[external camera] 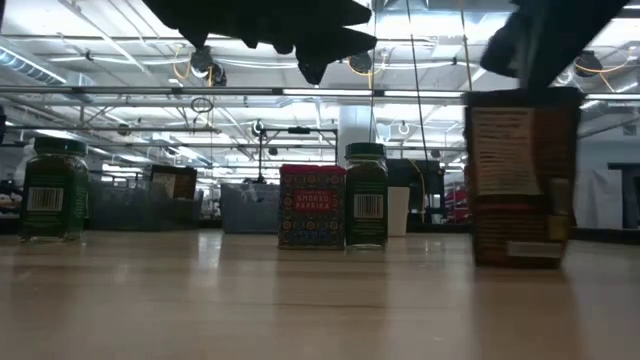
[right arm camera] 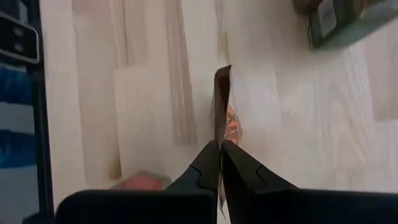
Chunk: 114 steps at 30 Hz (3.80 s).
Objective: Sort spices by type
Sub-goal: Put the right brown seasoning sachet into the left black bin
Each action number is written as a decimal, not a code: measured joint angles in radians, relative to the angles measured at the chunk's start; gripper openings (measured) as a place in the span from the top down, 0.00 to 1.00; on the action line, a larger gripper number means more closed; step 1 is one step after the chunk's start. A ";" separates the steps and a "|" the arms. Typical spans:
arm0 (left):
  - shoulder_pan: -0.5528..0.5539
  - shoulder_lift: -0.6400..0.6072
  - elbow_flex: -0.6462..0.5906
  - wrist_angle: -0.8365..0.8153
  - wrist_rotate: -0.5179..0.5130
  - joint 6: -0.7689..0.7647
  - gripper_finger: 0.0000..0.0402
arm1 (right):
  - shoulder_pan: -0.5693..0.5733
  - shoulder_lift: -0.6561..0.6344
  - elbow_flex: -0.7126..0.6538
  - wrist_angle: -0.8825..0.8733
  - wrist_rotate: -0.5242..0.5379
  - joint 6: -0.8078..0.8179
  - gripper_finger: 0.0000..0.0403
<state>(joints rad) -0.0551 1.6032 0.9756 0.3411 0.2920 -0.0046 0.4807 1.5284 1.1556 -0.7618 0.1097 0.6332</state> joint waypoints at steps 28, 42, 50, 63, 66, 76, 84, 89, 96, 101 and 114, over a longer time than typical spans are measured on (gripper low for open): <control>-0.034 0.068 0.019 0.130 -0.041 -0.014 0.53 | -0.045 -0.109 0.059 -0.019 0.003 0.012 0.61; -0.078 0.378 0.568 -0.397 -0.042 0.015 0.53 | 0.007 -0.313 0.061 -0.160 0.127 0.227 0.60; -0.091 0.463 0.665 -0.432 -0.035 0.011 0.53 | 0.026 -0.358 0.060 -0.233 0.134 0.271 0.60; -0.108 0.482 0.655 -0.454 -0.050 0.019 0.53 | 0.026 -0.365 0.060 -0.289 0.184 0.232 0.60; -0.113 0.506 0.653 -0.459 -0.051 0.018 0.53 | 0.026 -0.366 0.060 -0.289 0.209 0.216 0.60; -0.116 0.522 0.653 -0.459 -0.086 0.027 0.53 | 0.026 -0.365 0.060 -0.290 0.212 0.215 0.60; -0.118 0.522 0.653 -0.521 -0.093 0.038 0.53 | 0.026 -0.365 0.060 -0.290 0.212 0.193 0.60; -0.121 0.522 0.653 -0.533 -0.101 0.037 0.54 | 0.026 -0.365 0.060 -0.290 0.255 0.174 0.60; -0.130 0.522 0.653 -0.546 -0.119 0.020 0.73 | 0.026 -0.365 0.060 -0.290 0.256 0.145 0.60; -0.119 0.521 0.658 -0.551 -0.095 -0.016 0.97 | 0.026 -0.365 0.060 -0.290 0.251 0.117 0.60; -0.053 0.291 0.672 -0.670 -0.092 -0.024 0.99 | 0.025 -0.417 0.059 -0.291 0.217 0.107 0.60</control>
<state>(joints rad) -0.1079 1.8946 1.6474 -0.3284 0.1999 -0.0283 0.5058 1.1119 1.2148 -1.0527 0.3270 0.7404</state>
